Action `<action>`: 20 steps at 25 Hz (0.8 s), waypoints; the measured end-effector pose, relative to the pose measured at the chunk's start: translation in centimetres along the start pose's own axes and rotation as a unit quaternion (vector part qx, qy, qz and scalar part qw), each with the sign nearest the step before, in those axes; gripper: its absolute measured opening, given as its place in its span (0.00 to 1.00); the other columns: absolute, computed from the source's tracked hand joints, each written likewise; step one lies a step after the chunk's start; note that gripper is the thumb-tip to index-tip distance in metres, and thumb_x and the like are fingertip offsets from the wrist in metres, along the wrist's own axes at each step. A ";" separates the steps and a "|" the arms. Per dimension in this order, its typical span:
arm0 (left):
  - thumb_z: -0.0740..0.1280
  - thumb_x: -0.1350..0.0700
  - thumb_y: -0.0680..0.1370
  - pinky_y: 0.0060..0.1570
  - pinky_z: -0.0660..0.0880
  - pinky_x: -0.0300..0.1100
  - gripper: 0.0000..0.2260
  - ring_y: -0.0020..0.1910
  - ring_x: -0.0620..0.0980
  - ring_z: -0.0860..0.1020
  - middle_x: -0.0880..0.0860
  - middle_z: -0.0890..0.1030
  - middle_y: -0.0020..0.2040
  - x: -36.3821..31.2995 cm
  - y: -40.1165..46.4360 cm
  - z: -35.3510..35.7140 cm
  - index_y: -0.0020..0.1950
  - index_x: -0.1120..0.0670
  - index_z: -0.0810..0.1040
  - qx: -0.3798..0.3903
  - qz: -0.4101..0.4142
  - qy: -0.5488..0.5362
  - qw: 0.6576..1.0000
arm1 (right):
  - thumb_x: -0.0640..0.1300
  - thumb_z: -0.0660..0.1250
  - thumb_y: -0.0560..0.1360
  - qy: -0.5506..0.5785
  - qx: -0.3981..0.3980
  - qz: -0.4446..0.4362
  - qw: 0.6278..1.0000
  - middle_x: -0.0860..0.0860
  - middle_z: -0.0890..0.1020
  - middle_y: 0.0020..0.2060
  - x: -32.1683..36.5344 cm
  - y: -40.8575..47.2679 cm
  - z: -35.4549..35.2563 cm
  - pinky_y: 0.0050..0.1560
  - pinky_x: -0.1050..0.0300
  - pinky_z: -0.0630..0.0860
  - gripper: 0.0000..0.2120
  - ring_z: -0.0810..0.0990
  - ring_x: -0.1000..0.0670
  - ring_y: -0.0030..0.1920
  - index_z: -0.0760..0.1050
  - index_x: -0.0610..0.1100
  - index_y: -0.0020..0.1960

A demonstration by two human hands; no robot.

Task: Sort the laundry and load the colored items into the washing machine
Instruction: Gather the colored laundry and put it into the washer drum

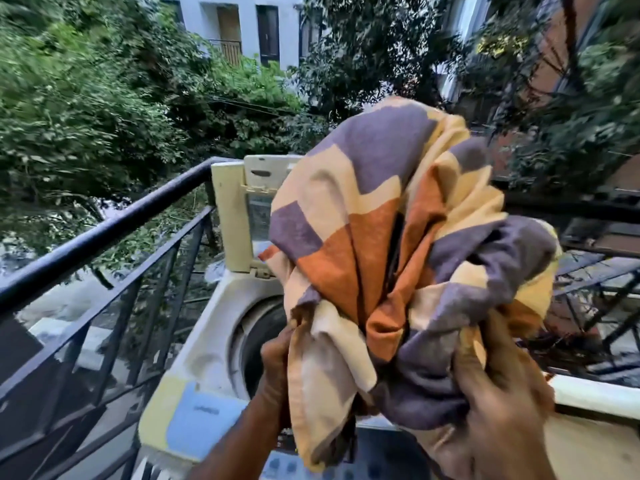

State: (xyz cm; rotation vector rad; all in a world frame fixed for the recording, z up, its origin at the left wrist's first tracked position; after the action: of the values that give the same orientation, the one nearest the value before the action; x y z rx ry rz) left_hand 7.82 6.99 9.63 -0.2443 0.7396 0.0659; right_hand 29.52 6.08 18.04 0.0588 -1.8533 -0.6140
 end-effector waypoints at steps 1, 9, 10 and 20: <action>0.85 0.46 0.45 0.38 0.78 0.44 0.25 0.28 0.51 0.82 0.55 0.83 0.29 -1.3 0.6 -1.5 0.34 0.58 0.83 -0.019 0.011 0.031 0.999 | 0.64 0.62 0.72 0.028 0.008 -0.003 1.000 0.67 0.82 0.43 0.0 -0.6 2.6 0.56 0.77 0.66 0.20 0.77 0.71 0.48 0.77 0.65 0.62; 0.76 0.57 0.51 0.36 0.81 0.41 0.16 0.31 0.50 0.83 0.52 0.83 0.33 -3.1 7.5 -10.1 0.37 0.52 0.85 0.028 0.025 0.041 0.998 | 0.37 0.67 0.80 0.163 0.233 0.157 0.946 0.56 0.82 0.63 -8.0 -1.2 15.0 0.63 0.52 0.77 0.21 0.80 0.54 0.64 0.72 0.55 0.69; 0.71 0.60 0.56 0.36 0.81 0.41 0.14 0.32 0.50 0.82 0.52 0.83 0.34 -3.0 8.5 -11.0 0.40 0.52 0.84 0.006 0.024 0.054 0.998 | 0.38 0.68 0.79 0.171 0.231 0.190 0.939 0.56 0.83 0.61 -9.8 -1.0 16.2 0.61 0.53 0.77 0.21 0.81 0.54 0.63 0.72 0.53 0.69; 0.65 0.62 0.59 0.33 0.76 0.42 0.11 0.36 0.53 0.80 0.59 0.82 0.39 3.5 16.2 -18.2 0.39 0.56 0.81 -0.291 -0.073 0.309 0.902 | 0.34 0.65 0.66 -0.010 0.236 0.448 0.862 0.44 0.85 0.33 -24.6 -0.1 23.8 0.34 0.58 0.75 0.06 0.81 0.45 0.37 0.78 0.39 0.42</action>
State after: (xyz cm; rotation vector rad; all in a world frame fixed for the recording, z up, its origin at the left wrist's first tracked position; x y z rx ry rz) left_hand -3.95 18.19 -8.84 -0.9230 1.3259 0.0663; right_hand 17.40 23.24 -8.93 -0.4696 -1.7633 0.4931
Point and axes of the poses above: each hand's wrist, its own y-axis towards the middle knuckle, its own z-axis out of the palm, x = y × z, the point moved 3 cm from there along y, towards the middle knuckle
